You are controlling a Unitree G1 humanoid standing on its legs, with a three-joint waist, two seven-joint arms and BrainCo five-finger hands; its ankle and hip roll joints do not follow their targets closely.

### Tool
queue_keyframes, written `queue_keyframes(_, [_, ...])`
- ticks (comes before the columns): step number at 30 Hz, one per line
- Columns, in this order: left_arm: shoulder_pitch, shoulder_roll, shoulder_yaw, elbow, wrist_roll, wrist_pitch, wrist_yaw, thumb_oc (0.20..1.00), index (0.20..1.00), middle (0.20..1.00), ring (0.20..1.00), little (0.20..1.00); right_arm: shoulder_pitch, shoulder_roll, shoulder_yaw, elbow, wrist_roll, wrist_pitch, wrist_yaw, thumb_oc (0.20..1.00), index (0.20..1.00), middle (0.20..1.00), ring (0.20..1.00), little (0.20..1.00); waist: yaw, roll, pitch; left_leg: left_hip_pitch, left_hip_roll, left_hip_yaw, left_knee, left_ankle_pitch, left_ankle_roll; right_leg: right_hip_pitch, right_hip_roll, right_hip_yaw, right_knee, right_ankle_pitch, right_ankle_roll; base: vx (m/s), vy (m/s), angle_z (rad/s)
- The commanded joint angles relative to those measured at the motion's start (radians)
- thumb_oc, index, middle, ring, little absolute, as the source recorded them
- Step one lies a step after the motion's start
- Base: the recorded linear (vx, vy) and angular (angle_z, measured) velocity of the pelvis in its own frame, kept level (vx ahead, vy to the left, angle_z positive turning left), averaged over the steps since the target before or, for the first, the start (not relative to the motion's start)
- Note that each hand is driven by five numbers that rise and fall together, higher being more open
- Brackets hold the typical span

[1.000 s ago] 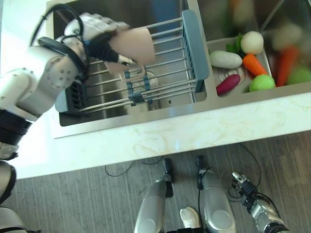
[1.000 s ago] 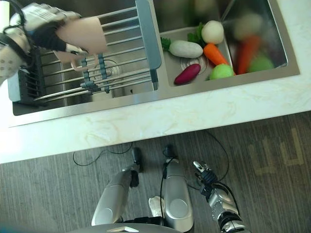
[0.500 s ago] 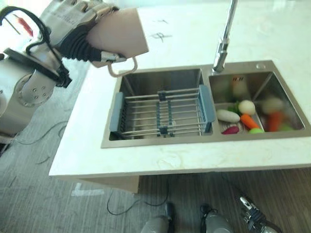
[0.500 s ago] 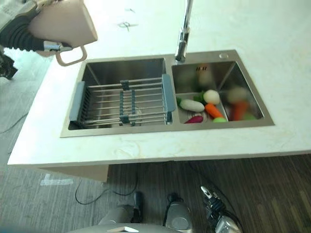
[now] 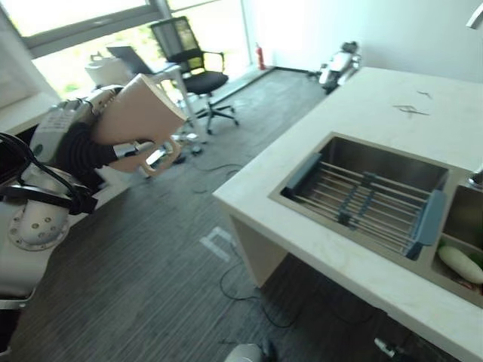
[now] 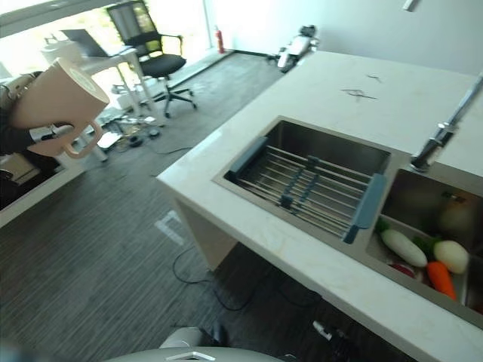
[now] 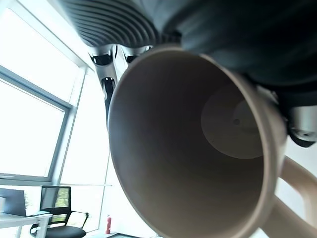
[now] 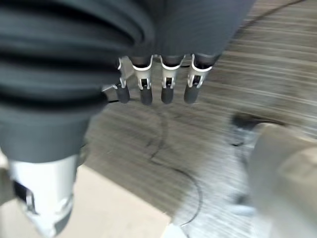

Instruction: Place the dishes in the dishwasher.

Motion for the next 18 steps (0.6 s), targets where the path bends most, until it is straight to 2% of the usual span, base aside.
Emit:
queue_keyframes(1, [-0.116,0.055,0.093,0.092,-0.020,-0.047,0.063,0.200,0.200,0.200,0.200,0.200,-0.011,0.006,-0.037,-0.001,0.046,-0.005,0.025,1.000,1.000,1.000,1.000,1.000,-0.070,0.011,0.031,0.000,0.041,0.018,0.011,0.022,-0.039,-0.015,0.042,0.084,0.003,0.034,0.100,-0.23,0.341,0.80])
queue_keyframes(2, [-0.128,0.056,0.088,0.105,-0.023,-0.053,0.062,0.200,0.200,0.200,0.200,0.200,-0.008,0.008,-0.041,0.000,0.044,-0.011,0.035,1.000,1.000,1.000,1.000,1.000,-0.079,0.011,0.026,0.004,0.052,0.037,0.011,0.013,-0.038,-0.013,0.035,0.067,0.003,0.040,0.104,-0.30,0.696,1.86])
queue_keyframes(3, [-0.166,0.045,0.051,0.122,-0.032,-0.058,0.055,0.200,0.200,0.200,0.200,0.200,-0.002,0.023,-0.041,-0.007,0.023,-0.013,0.030,1.000,1.000,1.000,1.000,1.000,-0.091,0.018,0.009,0.001,0.053,0.048,0.011,-0.045,-0.028,-0.013,0.014,0.043,0.003,0.060,0.123,-0.19,0.657,2.00])
queue_keyframes(5, [-0.189,0.028,0.031,0.126,-0.043,-0.057,0.056,0.200,0.200,0.200,0.200,0.200,-0.003,0.039,-0.035,-0.006,0.009,-0.006,0.020,1.000,1.000,1.000,1.000,1.000,-0.087,0.021,-0.001,0.006,0.019,0.029,0.011,-0.086,-0.009,-0.019,-0.006,0.044,0.003,0.081,0.146,-0.08,0.547,1.49])
queue_keyframes(8, [-0.197,0.006,0.021,0.120,-0.080,-0.065,0.058,0.200,0.200,0.200,0.200,0.200,-0.004,0.074,-0.019,-0.015,0.000,0.001,0.001,1.000,1.000,1.000,1.000,1.000,-0.059,0.020,-0.007,0.015,-0.032,-0.020,0.011,-0.126,0.023,-0.023,-0.049,0.044,0.003,0.128,0.178,0.00,0.376,0.68])
queue_keyframes(11, [-0.190,-0.007,0.019,0.116,-0.079,-0.086,0.037,0.200,0.200,0.200,0.200,0.200,-0.008,0.097,-0.009,-0.037,0.056,0.002,-0.009,1.000,1.000,1.000,1.000,1.000,-0.032,0.016,0.004,0.019,-0.064,-0.054,0.011,-0.144,0.058,-0.002,-0.082,0.035,0.003,0.165,0.182,0.00,0.362,0.56])
queue_keyframes(12, [-0.193,-0.013,0.006,0.109,-0.065,-0.091,0.029,0.200,0.200,0.200,0.200,0.200,-0.013,0.102,-0.012,-0.051,0.078,0.000,-0.010,1.000,1.000,1.000,1.000,1.000,-0.032,0.018,0.011,0.017,-0.079,-0.082,0.011,-0.149,0.072,0.006,-0.080,0.060,0.003,0.184,0.177,0.04,0.327,0.52])
queue_keyframes(14, [-0.233,-0.013,-0.048,0.111,-0.064,-0.118,0.028,0.200,0.200,0.200,0.200,0.200,-0.015,0.108,-0.015,-0.068,0.103,-0.008,-0.016,1.000,1.000,1.000,1.000,1.000,-0.063,0.021,0.031,0.015,-0.103,-0.153,0.011,-0.155,0.100,0.003,-0.032,0.158,0.003,0.220,0.168,0.05,0.230,1.06])
queue_keyframes(15, [-0.285,-0.020,-0.106,0.124,-0.064,-0.132,0.030,0.200,0.200,0.200,0.200,0.200,-0.012,0.116,-0.017,-0.067,0.108,-0.027,-0.017,1.000,1.000,1.000,1.000,1.000,-0.100,0.020,0.049,0.001,-0.118,-0.203,0.011,-0.138,0.122,-0.015,0.028,0.228,0.003,0.220,0.141,0.02,0.100,1.62])
queue_keyframes(16, [-0.313,-0.033,-0.140,0.129,-0.060,-0.144,0.023,0.200,0.200,0.200,0.200,0.200,-0.006,0.122,-0.013,-0.060,0.115,-0.048,-0.017,1.000,1.000,1.000,1.000,1.000,-0.119,0.015,0.055,-0.002,-0.133,-0.240,0.011,-0.135,0.128,-0.024,0.077,0.290,0.003,0.187,0.133,0.00,0.045,2.43])
queue_keyframes(18, [-0.321,-0.032,-0.149,0.133,-0.059,-0.145,0.024,0.200,0.200,0.200,0.200,0.200,-0.006,0.123,-0.016,-0.060,0.115,-0.048,-0.017,1.000,1.000,1.000,1.000,1.000,-0.119,0.014,0.056,-0.001,-0.133,-0.243,0.011,-0.136,0.128,-0.022,0.076,0.287,0.003,0.186,0.132,0.02,0.001,2.82])
